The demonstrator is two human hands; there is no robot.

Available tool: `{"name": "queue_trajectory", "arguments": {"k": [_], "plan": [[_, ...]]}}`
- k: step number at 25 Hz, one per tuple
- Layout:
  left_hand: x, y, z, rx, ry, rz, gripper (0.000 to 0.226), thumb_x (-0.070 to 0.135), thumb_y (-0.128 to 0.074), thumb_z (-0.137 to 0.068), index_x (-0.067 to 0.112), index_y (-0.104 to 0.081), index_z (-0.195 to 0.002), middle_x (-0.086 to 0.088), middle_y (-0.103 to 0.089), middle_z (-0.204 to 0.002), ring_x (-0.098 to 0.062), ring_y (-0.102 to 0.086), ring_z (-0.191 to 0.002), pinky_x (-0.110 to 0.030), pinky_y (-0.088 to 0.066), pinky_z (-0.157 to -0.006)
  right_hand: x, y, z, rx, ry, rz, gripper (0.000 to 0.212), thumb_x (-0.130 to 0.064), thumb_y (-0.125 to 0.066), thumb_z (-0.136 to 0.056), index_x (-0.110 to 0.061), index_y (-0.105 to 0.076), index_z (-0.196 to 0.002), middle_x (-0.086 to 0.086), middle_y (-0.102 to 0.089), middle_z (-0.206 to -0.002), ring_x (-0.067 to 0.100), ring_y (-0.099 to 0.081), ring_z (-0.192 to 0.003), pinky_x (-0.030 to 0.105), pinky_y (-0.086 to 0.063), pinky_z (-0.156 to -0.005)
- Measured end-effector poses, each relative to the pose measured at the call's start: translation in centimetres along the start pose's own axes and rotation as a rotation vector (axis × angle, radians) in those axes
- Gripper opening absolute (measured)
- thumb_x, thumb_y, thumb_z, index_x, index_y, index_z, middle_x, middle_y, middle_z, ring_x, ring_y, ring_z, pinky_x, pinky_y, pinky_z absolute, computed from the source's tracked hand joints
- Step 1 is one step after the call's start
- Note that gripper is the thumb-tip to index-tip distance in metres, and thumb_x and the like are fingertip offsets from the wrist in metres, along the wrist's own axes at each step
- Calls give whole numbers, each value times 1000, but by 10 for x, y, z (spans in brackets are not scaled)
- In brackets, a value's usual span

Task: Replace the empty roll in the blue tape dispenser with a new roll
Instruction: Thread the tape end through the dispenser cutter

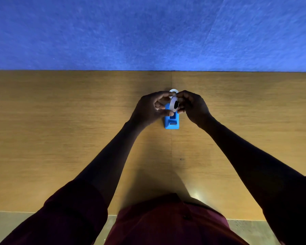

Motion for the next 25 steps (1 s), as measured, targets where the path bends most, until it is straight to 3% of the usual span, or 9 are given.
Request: {"name": "queue_trajectory", "arguments": {"k": [4,10,16,25], "plan": [[6,3,-5,-42,-24,-21,68,29,-92,-70,28,-63,-132,5,-66,-128,-8,-71,-96,-34,-64,-80,0,4,2,-26,-31,-40,26,1,-51,-99,-7,-66,-120,6,-72,-100,15,-72,-85,31,-61,-72],[8,1,-12,-51,-22,-42,62,30,-93,-67,23,-65,-122,8,-64,-124,-5,-68,-100,-20,-60,-78,4,8,2,1,-88,-125,25,-1,-57,-97,-6,-67,-119,10,-75,-103,22,-74,-91,38,-60,-74],[-4,-6,-17,-26,-38,-260,61,37,-91,-66,22,-65,-119,7,-63,-126,-10,-59,-114,-40,-55,-93,19,10,-1,156,-207,-26,22,-6,-59,-97,-27,-66,-101,1,-74,-97,13,-73,-81,35,-63,-73],[-15,-20,-10,9,-37,-307,59,36,-90,-70,21,-65,-121,6,-64,-134,-12,-58,-123,-42,-54,-96,30,11,1,89,-248,54,21,-8,-62,-95,-25,-66,-108,-5,-73,-94,5,-72,-78,26,-62,-67]]}}
Point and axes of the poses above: each hand's wrist, its own z-axis away from the middle knuckle, its own y-axis out of the back of the hand, x = y × z, the point moved 1 cm from there along -z, towards the middle knuckle
